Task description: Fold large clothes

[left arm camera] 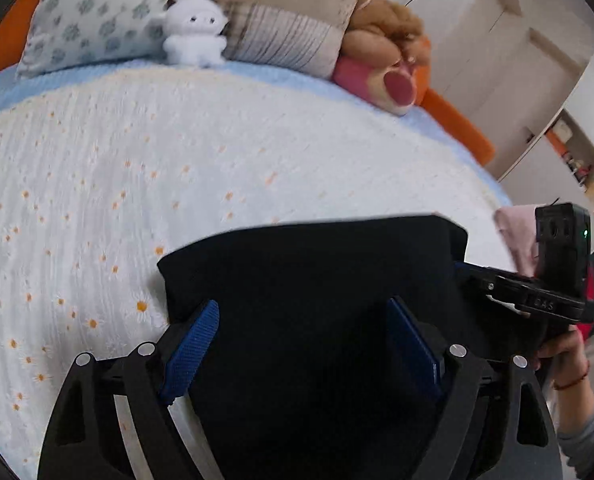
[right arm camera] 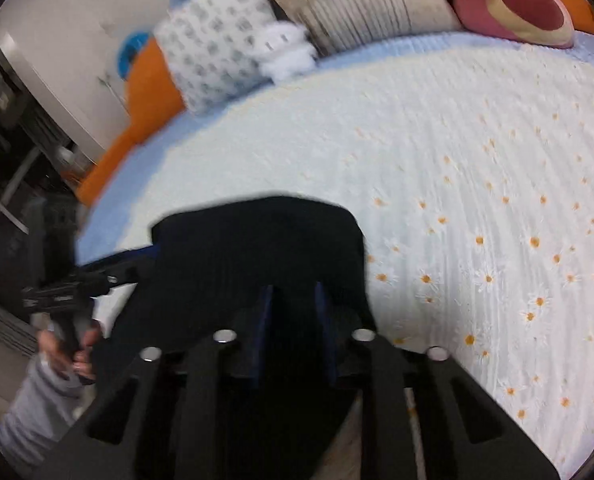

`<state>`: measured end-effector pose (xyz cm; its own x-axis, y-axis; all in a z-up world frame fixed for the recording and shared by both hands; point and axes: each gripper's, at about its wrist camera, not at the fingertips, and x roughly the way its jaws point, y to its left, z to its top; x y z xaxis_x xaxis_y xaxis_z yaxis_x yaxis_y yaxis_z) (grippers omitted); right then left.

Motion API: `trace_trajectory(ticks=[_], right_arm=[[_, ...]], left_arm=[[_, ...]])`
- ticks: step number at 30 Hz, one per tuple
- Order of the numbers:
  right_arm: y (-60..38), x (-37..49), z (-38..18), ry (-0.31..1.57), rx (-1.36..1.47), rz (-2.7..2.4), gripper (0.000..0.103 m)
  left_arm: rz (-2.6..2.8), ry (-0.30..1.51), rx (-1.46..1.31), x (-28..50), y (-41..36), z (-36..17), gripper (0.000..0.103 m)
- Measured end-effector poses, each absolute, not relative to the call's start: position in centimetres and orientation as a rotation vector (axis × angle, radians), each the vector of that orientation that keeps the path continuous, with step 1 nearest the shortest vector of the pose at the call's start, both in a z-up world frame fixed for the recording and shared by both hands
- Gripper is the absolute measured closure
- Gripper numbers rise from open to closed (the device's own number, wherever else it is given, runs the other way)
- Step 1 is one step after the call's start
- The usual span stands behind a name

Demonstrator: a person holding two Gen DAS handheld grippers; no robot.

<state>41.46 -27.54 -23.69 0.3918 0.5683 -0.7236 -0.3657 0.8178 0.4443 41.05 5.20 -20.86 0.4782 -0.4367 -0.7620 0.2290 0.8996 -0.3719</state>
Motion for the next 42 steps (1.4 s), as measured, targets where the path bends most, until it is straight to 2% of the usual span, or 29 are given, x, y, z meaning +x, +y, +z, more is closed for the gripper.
trace_trajectory(ticks=[5, 7, 8, 12, 16, 18, 20, 21, 22, 24, 25, 28, 31, 37, 42], right_arm=[[-27.0, 39.7, -23.1, 0.979, 0.171, 0.573, 0.082], [-27.3, 37.8, -21.3, 0.959, 0.162, 0.597, 0.066], [-27.1, 37.3, -20.6, 0.941, 0.152, 0.609, 0.064], [-27.2, 32.6, -19.6, 0.920, 0.102, 0.625, 0.063], [-26.4, 30.4, -22.9, 0.977, 0.053, 0.582, 0.062], [-26.0, 30.6, -24.2, 0.977, 0.055, 0.560, 0.059], [-25.6, 30.2, -23.7, 0.970, 0.039, 0.527, 0.058], [-25.8, 29.7, -22.7, 0.975, 0.048, 0.521, 0.055], [-26.4, 28.8, -21.5, 0.975, 0.075, 0.540, 0.046], [-27.8, 26.4, -19.2, 0.966, 0.128, 0.593, 0.035], [-28.7, 24.9, -18.2, 0.962, 0.156, 0.619, 0.033], [-31.6, 19.4, -17.1, 1.012, 0.267, 0.712, 0.029], [-33.5, 14.7, -18.7, 1.097, 0.353, 0.745, 0.029], [-33.6, 10.9, -24.3, 1.229, 0.422, 0.706, 0.029], [-33.3, 11.2, -25.2, 1.224, 0.444, 0.707, 0.030]], left_arm=[[-0.384, 0.997, -0.172, 40.7, 4.7, -20.5, 0.016], [-0.405, 0.990, -0.193, 39.7, 4.9, -18.8, 0.016], [-0.431, 0.972, -0.180, 38.0, 4.8, -17.2, 0.016], [-0.509, 0.963, -0.101, 32.6, 4.2, -15.7, 0.013], [-0.458, 1.068, -0.024, 29.8, 3.6, -19.3, 0.011], [-0.406, 1.119, -0.030, 29.6, 3.9, -21.4, 0.009], [-0.370, 1.126, -0.085, 29.5, 4.3, -20.9, 0.009], [-0.354, 1.138, -0.111, 29.2, 4.5, -20.2, 0.010], [-0.351, 1.134, -0.132, 28.6, 4.8, -19.3, 0.010], [-0.342, 1.110, -0.139, 26.0, 5.6, -16.4, 0.010], [-0.343, 1.111, -0.150, 24.4, 6.0, -15.2, 0.010], [-0.332, 1.175, -0.204, 19.5, 7.1, -13.2, 0.009], [-0.310, 1.236, -0.214, 14.9, 7.1, -13.0, 0.009], [-0.297, 1.292, -0.191, 9.1, 5.5, -17.1, 0.009], [-0.299, 1.336, -0.264, 8.1, 4.8, -21.2, 0.009]])
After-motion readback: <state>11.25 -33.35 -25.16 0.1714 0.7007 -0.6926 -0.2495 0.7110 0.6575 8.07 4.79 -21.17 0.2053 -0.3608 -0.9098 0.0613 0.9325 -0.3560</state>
